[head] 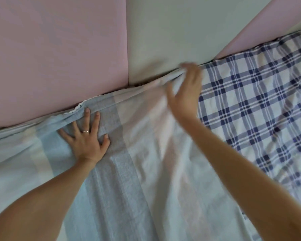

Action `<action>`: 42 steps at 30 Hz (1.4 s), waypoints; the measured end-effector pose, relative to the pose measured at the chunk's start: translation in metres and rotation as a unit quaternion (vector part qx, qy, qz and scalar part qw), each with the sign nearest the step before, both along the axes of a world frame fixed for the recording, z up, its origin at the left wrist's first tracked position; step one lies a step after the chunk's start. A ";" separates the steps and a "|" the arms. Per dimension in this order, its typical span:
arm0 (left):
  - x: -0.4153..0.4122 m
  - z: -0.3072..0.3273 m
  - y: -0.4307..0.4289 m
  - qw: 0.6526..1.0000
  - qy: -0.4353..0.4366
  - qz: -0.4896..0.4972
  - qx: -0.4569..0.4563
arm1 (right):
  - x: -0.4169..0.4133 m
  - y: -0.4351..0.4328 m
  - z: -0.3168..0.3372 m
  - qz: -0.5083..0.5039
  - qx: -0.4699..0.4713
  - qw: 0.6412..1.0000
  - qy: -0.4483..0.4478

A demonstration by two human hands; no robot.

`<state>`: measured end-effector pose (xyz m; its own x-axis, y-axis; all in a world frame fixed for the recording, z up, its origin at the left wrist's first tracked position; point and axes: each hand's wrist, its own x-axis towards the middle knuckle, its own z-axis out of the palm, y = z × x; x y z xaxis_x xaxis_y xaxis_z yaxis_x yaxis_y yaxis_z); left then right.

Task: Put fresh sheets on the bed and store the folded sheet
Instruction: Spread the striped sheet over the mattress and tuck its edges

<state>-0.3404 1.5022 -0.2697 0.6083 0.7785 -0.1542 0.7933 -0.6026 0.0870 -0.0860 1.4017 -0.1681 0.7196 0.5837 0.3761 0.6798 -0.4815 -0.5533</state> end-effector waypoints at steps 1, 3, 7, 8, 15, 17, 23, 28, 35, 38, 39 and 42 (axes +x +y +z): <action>0.001 0.000 0.000 1.000 0.004 0.001 -0.002 | -0.036 -0.011 -0.016 0.148 -0.077 0.984 -0.057; 0.001 -0.002 0.001 1.000 0.006 0.003 0.005 | -0.074 -0.033 -0.055 0.389 -0.246 0.867 -0.192; 0.000 -0.012 0.003 0.999 -0.013 0.001 0.034 | -0.005 -0.047 -0.112 0.273 -0.323 0.892 -0.160; 0.000 -0.013 0.002 0.999 -0.020 0.002 0.045 | 0.014 -0.048 -0.114 0.199 -0.325 0.918 -0.112; 0.001 -0.012 -0.006 0.999 0.002 0.011 0.048 | 0.019 -0.042 -0.110 0.036 -0.319 0.947 -0.029; 0.003 -0.007 -0.004 0.999 0.016 0.010 0.035 | -0.009 -0.055 -0.099 -0.026 -0.297 0.954 -0.005; -0.002 0.004 -0.008 1.000 0.019 -0.008 0.015 | -0.197 -0.178 -0.082 0.006 -0.302 0.953 0.026; -0.008 -0.004 -0.008 0.999 -0.025 -0.017 0.042 | -0.230 -0.227 -0.106 -0.144 -0.348 0.918 0.121; -0.008 -0.009 -0.013 0.995 -0.075 -0.005 0.072 | -0.228 -0.229 -0.114 -0.139 -0.280 0.944 0.100; -0.007 -0.008 -0.015 0.993 -0.093 0.002 0.077 | -0.228 -0.230 -0.117 -0.134 -0.268 0.949 0.098; -0.007 -0.009 -0.016 0.992 -0.093 0.003 0.081 | -0.228 -0.233 -0.118 -0.132 -0.268 0.949 0.097; -0.005 -0.007 -0.021 0.990 -0.085 0.020 0.110 | -0.228 -0.236 -0.120 -0.129 -0.272 0.949 0.091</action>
<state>-0.3458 1.4815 -0.2766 0.5787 0.8061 0.1236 0.8023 -0.5899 0.0907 -0.3144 1.1657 -0.2884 0.8891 0.4515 -0.0754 0.4173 -0.8671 -0.2719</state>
